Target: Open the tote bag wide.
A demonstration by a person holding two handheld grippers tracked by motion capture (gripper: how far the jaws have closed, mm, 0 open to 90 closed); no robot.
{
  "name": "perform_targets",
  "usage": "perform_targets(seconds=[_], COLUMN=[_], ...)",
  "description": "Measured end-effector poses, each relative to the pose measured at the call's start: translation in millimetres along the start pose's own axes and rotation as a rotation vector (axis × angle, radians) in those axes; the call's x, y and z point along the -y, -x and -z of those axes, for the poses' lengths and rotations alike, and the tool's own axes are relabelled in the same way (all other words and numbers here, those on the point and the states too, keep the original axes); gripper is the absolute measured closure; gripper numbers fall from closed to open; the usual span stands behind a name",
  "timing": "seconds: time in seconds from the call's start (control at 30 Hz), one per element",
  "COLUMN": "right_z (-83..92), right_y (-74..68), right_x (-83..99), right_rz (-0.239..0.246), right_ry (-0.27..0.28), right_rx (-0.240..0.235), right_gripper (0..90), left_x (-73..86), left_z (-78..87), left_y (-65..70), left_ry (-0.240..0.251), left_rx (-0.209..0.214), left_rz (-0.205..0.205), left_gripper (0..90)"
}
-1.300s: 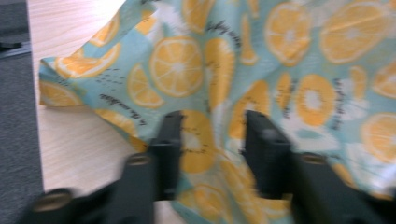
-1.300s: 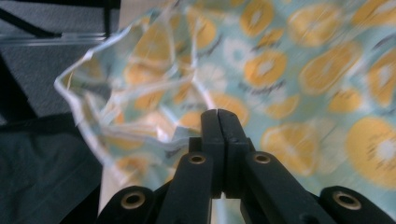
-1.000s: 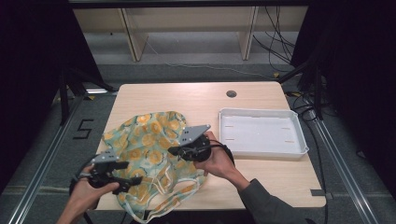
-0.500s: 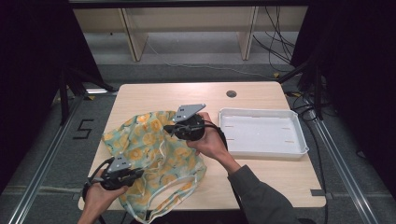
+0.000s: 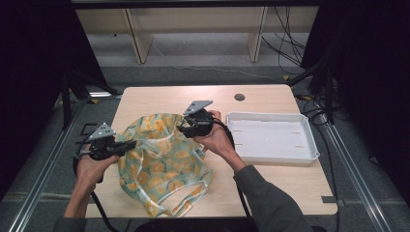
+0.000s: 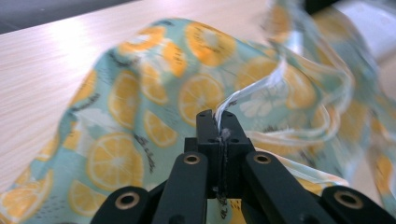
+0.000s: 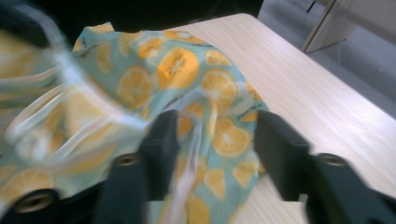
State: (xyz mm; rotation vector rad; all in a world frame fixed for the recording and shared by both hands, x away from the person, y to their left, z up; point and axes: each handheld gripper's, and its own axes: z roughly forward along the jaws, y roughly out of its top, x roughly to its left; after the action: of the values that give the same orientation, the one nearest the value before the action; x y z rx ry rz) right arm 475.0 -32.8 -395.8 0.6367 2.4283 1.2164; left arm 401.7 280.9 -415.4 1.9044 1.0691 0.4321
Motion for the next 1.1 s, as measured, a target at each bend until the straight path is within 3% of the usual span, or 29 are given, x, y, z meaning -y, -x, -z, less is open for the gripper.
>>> perform_targets(seconds=[0.07,0.1,0.13,0.17,0.2,0.23,0.27,0.3,0.33,0.4,0.47,0.5,0.53,0.57,0.6,0.63,0.7,0.73,0.77,0.87,0.93,1.0,1.03,1.1], right_z=[16.1,32.8,32.8,45.6,45.6,49.4,49.4,47.7,37.4,30.6,14.2,-2.0,-2.0,-17.6,-17.6,-30.7,-34.5,-41.6,-41.6,-40.6,-35.7,-28.4,-27.1,-19.0], right_y=[-5.7,-15.0,-15.0,-29.5,-29.5,-42.9,-42.9,-47.2,-59.8,-63.8,-67.2,-68.2,-68.2,-70.2,-70.2,-71.6,-71.1,-69.7,-69.7,-68.6,-62.7,-55.3,-53.2,-37.6], right_x=[2.5,7.2,7.2,14.1,14.1,21.7,21.7,24.6,31.4,33.4,35.4,35.4,35.4,34.6,34.6,34.4,34.1,33.1,33.1,31.0,23.9,15.6,11.7,-7.2], right_rz=[0.012,0.047,0.047,0.080,0.080,0.100,0.100,0.112,0.149,0.161,0.192,0.225,0.225,0.266,0.266,0.285,0.287,0.353,0.353,0.353,0.386,0.372,0.360,0.231], right_ry=[0.035,0.055,0.055,0.065,0.065,0.074,0.074,0.076,0.046,0.025,-0.013,-0.044,-0.044,-0.076,-0.076,-0.110,-0.116,-0.137,-0.137,-0.160,-0.142,-0.135,-0.106,-0.045], right_rx=[-0.003,-0.013,-0.013,-0.035,-0.035,-0.084,-0.084,-0.100,-0.137,-0.135,-0.111,-0.081,-0.081,-0.029,-0.029,-0.013,-0.009,0.006,0.006,0.017,0.020,0.008,-0.006,-0.101], right_gripper=[41.8,40.6,40.6,40.2,40.2,38.8,38.8,37.0,34.4,32.8,29.3,23.8,23.8,24.6,24.6,29.3,33.5,59.9,59.9,88.3,90.0,90.0,90.0,90.0], left_x=[-2.5,-4.4,-5.5,-6.8,-7.4,-7.8,-8.0,-8.5,-9.0,-9.2,-9.3,-9.4,-9.4,-9.1,-8.9,-8.2,-6.1,-4.7,-3.1,0.2,2.0,3.7,5.7,9.8], left_z=[-2.8,-3.2,-3.2,-2.7,-2.3,-2.0,-1.9,-1.4,-0.8,0.3,1.4,2.3,2.3,2.5,2.9,3.7,4.6,4.9,4.7,5.3,5.4,4.2,2.5,1.9], left_y=[-3.8,-5.7,-6.8,-8.5,-9.3,-11.0,-11.5,-12.6,-12.9,-12.5,-11.7,-11.5,-11.5,-12.0,-12.6,-13.3,-14.6,-15.6,-16.2,-18.2,-19.7,-21.3,-22.4,-22.4], left_ry=[0.016,0.016,0.017,0.019,0.018,0.025,0.029,0.033,0.036,0.040,0.044,0.047,0.047,0.051,0.050,0.047,0.044,0.042,0.045,0.035,0.037,0.029,0.011,-0.012], left_rx=[0.002,-0.001,0.000,-0.003,-0.004,-0.003,-0.002,-0.002,-0.003,-0.002,0.003,0.006,0.006,0.011,0.014,0.015,0.014,0.016,0.017,0.029,0.025,0.038,0.057,0.042], left_rz=[0.017,0.021,0.025,0.028,0.034,0.039,0.044,0.049,0.051,0.050,0.048,0.048,0.048,0.049,0.049,0.048,0.052,0.055,0.060,0.067,0.073,0.072,0.064,0.059], left_gripper=[88.8,88.8,88.8,88.7,88.7,88.7,88.7,88.7,88.7,88.7,88.6,88.5,88.5,88.4,88.4,88.3,88.3,88.1,88.1,88.0,87.9,86.4,86.4,80.0])
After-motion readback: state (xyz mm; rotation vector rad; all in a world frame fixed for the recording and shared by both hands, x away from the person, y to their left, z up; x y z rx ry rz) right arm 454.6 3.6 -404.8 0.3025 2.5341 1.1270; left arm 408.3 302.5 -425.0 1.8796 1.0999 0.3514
